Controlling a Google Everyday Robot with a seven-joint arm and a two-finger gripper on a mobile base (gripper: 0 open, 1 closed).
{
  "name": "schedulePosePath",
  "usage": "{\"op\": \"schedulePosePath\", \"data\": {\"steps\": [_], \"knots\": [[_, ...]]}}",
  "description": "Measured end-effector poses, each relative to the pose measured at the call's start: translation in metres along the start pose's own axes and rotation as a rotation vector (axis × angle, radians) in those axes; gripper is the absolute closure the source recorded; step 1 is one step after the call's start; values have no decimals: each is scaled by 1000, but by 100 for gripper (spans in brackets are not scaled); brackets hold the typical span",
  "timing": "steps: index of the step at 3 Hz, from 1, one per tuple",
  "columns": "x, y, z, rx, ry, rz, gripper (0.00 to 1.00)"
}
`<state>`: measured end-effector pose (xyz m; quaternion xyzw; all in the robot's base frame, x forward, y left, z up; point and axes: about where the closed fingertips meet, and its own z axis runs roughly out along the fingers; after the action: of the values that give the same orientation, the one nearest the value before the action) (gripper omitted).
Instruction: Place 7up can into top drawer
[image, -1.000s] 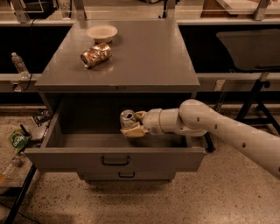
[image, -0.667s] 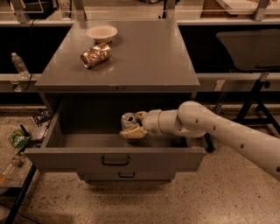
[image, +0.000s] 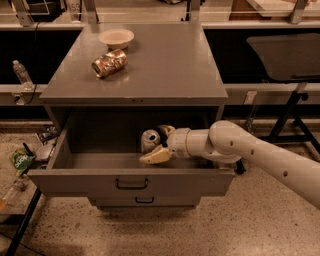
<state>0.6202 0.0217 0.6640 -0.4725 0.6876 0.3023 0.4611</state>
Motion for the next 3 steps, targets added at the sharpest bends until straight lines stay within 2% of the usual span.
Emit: {"op": "schedulePosePath", "data": {"steps": [1, 2, 3], "knots": [[-2, -5, -37, 97, -3, 59, 16], [-14, -6, -95, 193, -4, 98, 27], [-27, -7, -128, 250, -26, 114, 50]]}}
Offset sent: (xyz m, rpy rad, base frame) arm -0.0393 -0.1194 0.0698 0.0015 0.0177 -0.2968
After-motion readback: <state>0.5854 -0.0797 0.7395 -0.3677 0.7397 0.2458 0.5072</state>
